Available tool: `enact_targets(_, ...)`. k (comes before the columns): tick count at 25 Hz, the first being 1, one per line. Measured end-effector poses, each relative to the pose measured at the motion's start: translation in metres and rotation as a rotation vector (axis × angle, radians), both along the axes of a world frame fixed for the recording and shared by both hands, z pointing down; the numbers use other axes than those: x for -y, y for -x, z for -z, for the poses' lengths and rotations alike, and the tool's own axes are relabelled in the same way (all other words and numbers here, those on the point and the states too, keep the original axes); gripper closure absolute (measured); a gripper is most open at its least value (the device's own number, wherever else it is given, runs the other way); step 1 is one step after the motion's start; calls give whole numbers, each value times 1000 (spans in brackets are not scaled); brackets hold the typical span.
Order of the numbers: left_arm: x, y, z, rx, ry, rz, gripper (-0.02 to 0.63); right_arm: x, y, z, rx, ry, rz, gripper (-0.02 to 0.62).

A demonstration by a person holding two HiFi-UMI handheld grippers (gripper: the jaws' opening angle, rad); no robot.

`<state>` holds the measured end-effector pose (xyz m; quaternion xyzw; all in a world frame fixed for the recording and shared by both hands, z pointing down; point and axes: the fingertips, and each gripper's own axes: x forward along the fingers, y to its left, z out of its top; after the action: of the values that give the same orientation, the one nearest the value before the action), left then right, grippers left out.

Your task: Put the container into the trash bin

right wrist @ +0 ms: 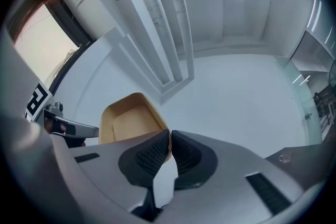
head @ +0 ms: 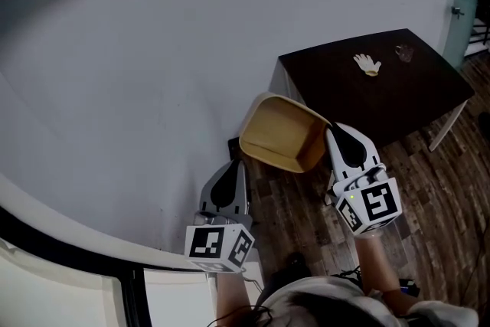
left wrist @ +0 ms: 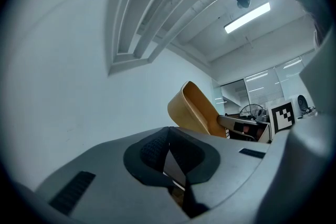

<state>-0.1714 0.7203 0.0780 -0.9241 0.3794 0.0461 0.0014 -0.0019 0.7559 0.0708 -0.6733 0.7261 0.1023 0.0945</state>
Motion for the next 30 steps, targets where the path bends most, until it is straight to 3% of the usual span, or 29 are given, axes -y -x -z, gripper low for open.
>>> enact_targets(19,124,24,-8,-10,14,-45,586,129,28,4,-6,-2,-43,571)
enact_targets(30,196,17,-22,-18,25,-18,586,207,17,-5,-4,1,-16,571)
